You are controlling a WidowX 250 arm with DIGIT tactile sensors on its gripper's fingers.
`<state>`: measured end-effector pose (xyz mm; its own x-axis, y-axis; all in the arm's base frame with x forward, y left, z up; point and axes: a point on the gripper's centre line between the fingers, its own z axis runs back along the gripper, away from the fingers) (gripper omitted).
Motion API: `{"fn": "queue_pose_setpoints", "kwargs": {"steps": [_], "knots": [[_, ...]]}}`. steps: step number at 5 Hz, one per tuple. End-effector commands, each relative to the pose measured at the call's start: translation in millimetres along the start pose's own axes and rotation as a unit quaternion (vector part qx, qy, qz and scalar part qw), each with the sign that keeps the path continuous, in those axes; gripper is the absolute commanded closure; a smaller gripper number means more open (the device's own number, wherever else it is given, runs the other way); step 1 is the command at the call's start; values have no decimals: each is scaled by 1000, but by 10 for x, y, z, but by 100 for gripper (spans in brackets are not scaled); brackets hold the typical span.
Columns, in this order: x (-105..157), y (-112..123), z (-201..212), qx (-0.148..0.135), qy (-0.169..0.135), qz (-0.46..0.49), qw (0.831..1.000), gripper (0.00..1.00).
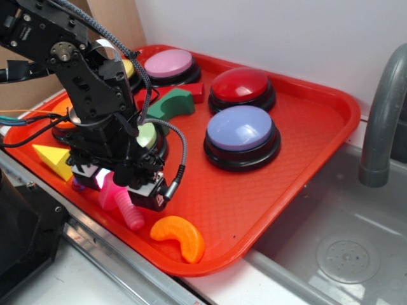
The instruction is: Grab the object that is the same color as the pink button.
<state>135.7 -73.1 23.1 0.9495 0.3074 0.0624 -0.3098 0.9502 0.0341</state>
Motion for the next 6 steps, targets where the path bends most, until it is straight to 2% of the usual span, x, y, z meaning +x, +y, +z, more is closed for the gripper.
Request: {"fn": "queue_pose_setpoints", "kwargs": {"steps": [1, 2, 4, 5, 6], "knots": [[3, 20, -30, -1, -2, 13, 1000, 100], [17, 18, -12, 3, -8, 17, 1000, 100], [116, -16, 380, -9, -29, 19, 999, 100], [204, 25, 645, -26, -16, 3, 1000, 100], [368, 99, 988, -31, -6, -16, 999, 100]]}}
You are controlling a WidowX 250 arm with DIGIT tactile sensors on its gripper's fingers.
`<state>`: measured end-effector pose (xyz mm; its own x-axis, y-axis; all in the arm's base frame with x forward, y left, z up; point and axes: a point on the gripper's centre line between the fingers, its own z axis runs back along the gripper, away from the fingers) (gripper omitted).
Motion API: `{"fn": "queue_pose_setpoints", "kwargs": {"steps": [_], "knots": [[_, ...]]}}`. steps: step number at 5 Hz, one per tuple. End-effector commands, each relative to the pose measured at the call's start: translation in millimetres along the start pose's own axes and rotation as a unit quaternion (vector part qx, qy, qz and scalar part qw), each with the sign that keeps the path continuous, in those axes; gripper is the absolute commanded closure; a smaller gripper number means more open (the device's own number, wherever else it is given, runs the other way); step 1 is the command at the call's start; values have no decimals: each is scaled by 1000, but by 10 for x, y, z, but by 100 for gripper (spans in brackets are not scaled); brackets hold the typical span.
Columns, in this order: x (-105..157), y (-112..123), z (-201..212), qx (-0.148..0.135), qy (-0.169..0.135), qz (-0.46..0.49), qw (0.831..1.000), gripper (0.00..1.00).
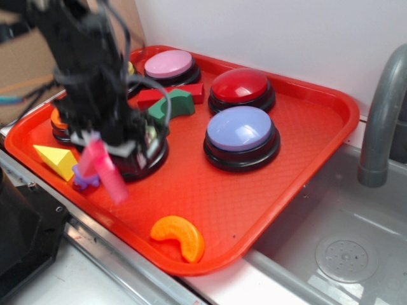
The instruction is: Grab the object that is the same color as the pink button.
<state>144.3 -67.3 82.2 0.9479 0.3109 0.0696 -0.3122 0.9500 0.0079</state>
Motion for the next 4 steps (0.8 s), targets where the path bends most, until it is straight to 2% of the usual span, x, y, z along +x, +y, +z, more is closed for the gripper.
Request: {"fn": "queue_pose_setpoints", "kwargs": {"steps": [1, 2, 3, 4], "knots": [[513, 147, 758, -41, 0, -37, 998, 100], [758, 268, 1012, -63, -3, -59, 996, 100], [909, 360, 1200, -76, -35, -65, 994, 100], [890, 421, 1256, -41, -49, -53, 997, 100]]}}
